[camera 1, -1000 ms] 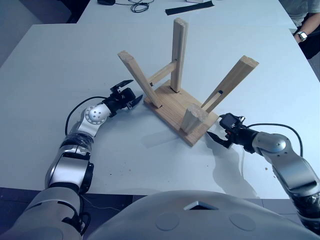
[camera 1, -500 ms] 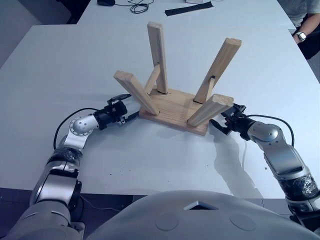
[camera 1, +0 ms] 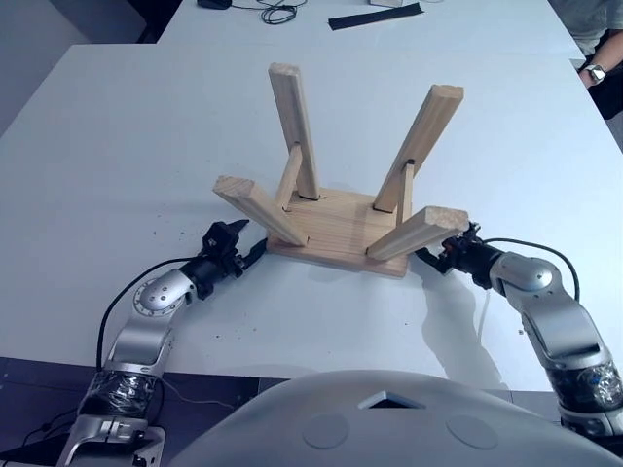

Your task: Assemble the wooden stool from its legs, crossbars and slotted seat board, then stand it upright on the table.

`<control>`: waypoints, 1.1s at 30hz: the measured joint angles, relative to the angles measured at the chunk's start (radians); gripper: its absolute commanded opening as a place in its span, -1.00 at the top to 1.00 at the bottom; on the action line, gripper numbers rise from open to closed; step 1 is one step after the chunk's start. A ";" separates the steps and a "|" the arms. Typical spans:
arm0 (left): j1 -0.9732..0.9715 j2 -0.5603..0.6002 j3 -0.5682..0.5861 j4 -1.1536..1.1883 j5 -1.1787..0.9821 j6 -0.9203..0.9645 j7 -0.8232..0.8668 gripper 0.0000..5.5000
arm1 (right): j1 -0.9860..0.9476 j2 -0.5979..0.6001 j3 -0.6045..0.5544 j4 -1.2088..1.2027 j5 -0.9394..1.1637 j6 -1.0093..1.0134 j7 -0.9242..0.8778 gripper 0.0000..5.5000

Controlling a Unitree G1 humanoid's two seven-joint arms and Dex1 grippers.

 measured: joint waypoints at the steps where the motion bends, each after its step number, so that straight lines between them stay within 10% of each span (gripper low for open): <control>1: -0.012 -0.010 0.003 0.000 0.023 0.013 0.025 -0.11 | 0.043 -0.013 -0.018 -0.027 0.013 0.000 0.013 -0.34; 21: 0.129 0.029 -0.010 -0.145 0.071 -0.018 -0.081 -0.11 | 0.228 -0.062 0.011 -0.200 -0.003 -0.012 -0.014 -0.34; 33: 0.107 0.026 -0.003 -0.110 0.081 -0.034 -0.086 -0.11 | 0.213 -0.133 -0.138 -0.070 0.015 -0.096 0.052 0.00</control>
